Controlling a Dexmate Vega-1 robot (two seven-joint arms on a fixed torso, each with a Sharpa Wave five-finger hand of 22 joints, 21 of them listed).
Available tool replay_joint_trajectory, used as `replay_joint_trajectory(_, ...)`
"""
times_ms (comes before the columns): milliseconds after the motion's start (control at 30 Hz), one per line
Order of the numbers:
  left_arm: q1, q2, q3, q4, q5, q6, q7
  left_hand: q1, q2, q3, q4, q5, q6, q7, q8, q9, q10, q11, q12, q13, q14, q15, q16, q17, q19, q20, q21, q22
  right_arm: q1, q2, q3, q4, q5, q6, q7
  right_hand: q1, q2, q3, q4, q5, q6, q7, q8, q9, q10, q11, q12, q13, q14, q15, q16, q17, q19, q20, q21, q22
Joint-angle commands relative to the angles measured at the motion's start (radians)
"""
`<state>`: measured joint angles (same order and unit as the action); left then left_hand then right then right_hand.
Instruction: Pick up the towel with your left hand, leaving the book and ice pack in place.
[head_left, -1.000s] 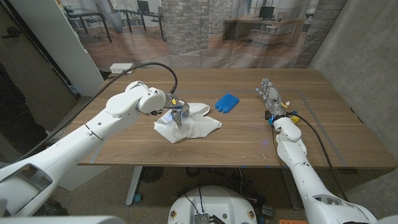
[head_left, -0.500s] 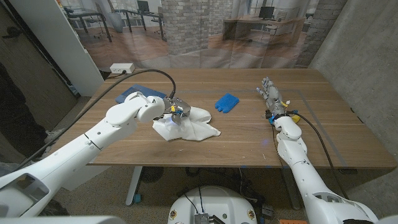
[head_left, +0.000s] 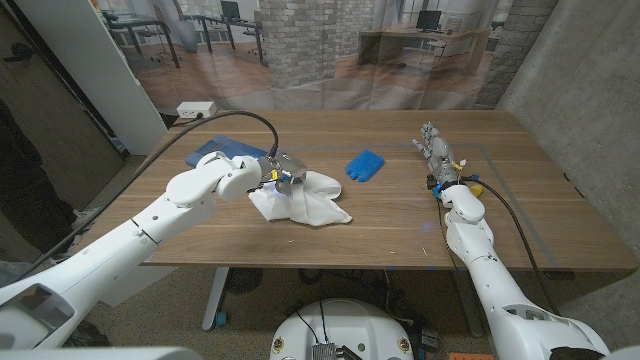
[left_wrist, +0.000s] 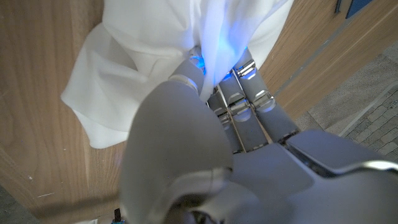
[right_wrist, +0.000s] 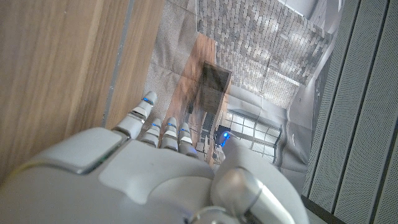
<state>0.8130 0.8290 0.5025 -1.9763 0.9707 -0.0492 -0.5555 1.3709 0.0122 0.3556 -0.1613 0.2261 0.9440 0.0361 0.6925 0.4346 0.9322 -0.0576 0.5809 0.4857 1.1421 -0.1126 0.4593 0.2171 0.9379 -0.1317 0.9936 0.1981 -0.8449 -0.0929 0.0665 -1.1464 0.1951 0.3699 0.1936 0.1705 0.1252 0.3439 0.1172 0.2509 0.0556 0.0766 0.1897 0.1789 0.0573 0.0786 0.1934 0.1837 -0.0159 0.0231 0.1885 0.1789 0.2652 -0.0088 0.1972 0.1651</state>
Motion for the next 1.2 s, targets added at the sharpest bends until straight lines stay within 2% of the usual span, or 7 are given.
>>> replay_joint_trajectory(33, 0.016, 0.007, -0.028, -0.036, -0.001, 0.004, 0.054, 0.053, 0.035, -0.005, 0.002, 0.009, 0.021, 0.011, 0.009, -0.007, 0.016, -0.008, 0.011, 0.02, 0.123, -0.114, 0.014, 0.107, 0.001, -0.047, 0.013, 0.001, 0.011, -0.004, -0.003, 0.008, -0.003, 0.01, 0.007, -0.009, -0.001, 0.002, -0.005, 0.006, 0.005, 0.005, 0.002, 0.006, 0.004, 0.002, 0.0, 0.002, 0.009, 0.003, 0.003, 0.003, 0.011, -0.002, -0.002, 0.005)
replay_joint_trajectory(567, 0.053, 0.013, -0.074, -0.092, 0.0, 0.032, 0.069, 0.055, 0.027, -0.009, 0.003, 0.026, 0.036, 0.014, 0.013, -0.032, 0.018, -0.008, 0.02, 0.061, 0.13, -0.115, 0.029, 0.15, -0.003, -0.048, 0.042, -0.003, 0.004, -0.007, -0.008, -0.013, -0.012, 0.014, 0.003, -0.009, -0.002, 0.003, -0.005, 0.007, 0.006, 0.005, 0.002, 0.006, 0.004, 0.002, -0.001, 0.002, 0.01, 0.003, 0.002, 0.003, 0.015, -0.005, -0.001, 0.005)
replay_joint_trajectory(1200, 0.101, 0.016, -0.148, -0.115, -0.042, 0.036, 0.159, 0.055, 0.016, -0.009, 0.003, 0.048, 0.045, 0.013, 0.015, -0.06, 0.033, -0.003, 0.012, 0.074, 0.133, -0.115, 0.034, 0.187, -0.004, -0.051, 0.073, -0.009, 0.003, -0.002, -0.016, -0.026, -0.021, 0.015, -0.006, -0.009, -0.002, 0.003, -0.006, 0.007, 0.007, 0.006, 0.002, 0.006, 0.003, 0.0, -0.001, 0.002, 0.012, 0.003, 0.002, 0.003, 0.018, -0.007, -0.001, 0.005)
